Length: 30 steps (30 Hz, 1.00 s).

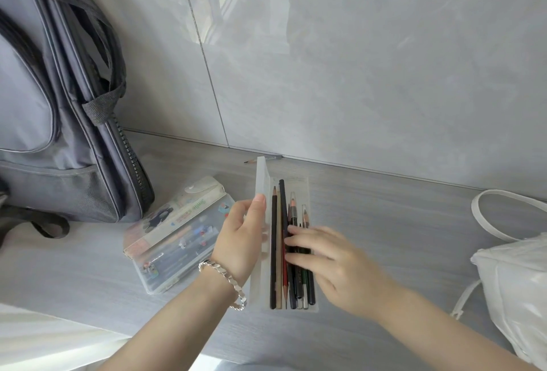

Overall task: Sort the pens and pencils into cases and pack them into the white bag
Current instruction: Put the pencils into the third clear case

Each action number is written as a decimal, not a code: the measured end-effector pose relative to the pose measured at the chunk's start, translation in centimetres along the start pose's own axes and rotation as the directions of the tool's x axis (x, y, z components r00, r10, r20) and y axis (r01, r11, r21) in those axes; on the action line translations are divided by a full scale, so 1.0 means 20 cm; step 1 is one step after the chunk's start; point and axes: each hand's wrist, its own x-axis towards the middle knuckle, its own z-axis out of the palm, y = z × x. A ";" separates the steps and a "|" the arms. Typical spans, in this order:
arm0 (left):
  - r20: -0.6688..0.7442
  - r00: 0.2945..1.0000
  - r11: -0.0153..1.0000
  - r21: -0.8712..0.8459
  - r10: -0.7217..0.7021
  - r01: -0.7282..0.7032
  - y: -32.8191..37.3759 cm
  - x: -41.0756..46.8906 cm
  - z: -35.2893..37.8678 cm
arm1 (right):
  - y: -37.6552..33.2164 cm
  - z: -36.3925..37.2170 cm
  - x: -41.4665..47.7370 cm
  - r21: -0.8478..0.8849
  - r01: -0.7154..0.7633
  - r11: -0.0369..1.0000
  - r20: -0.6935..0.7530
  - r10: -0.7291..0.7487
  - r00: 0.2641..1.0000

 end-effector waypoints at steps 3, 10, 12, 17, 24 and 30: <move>0.017 1.000 1.000 -0.030 -0.004 0.004 0.00 0.00 0.01 | 0.00 0.00 0.00 -0.054 -0.138 0.989 -0.031 0.136 0.990; -0.004 0.999 0.999 -0.039 -0.032 0.032 -0.01 0.05 -0.01 | -0.01 0.10 0.03 -0.055 -0.169 0.984 -0.014 0.169 0.986; -0.026 0.998 0.998 -0.039 -0.052 0.051 0.00 0.09 -0.03 | 0.02 0.10 0.08 0.095 -0.233 0.968 -0.052 0.238 0.970; -0.155 0.988 0.999 0.053 0.003 0.005 0.06 0.23 -0.16 | 0.26 0.11 0.30 0.277 -0.508 0.815 -0.098 0.550 0.829; -0.255 0.966 0.988 0.152 0.045 -0.006 0.10 0.44 -0.33 | 0.39 0.37 0.53 -0.078 -0.322 0.944 0.558 0.309 0.770; -0.239 0.971 0.992 0.126 0.005 0.025 0.08 0.54 -0.34 | 0.36 0.49 0.64 -0.235 -0.292 0.927 0.658 0.373 0.654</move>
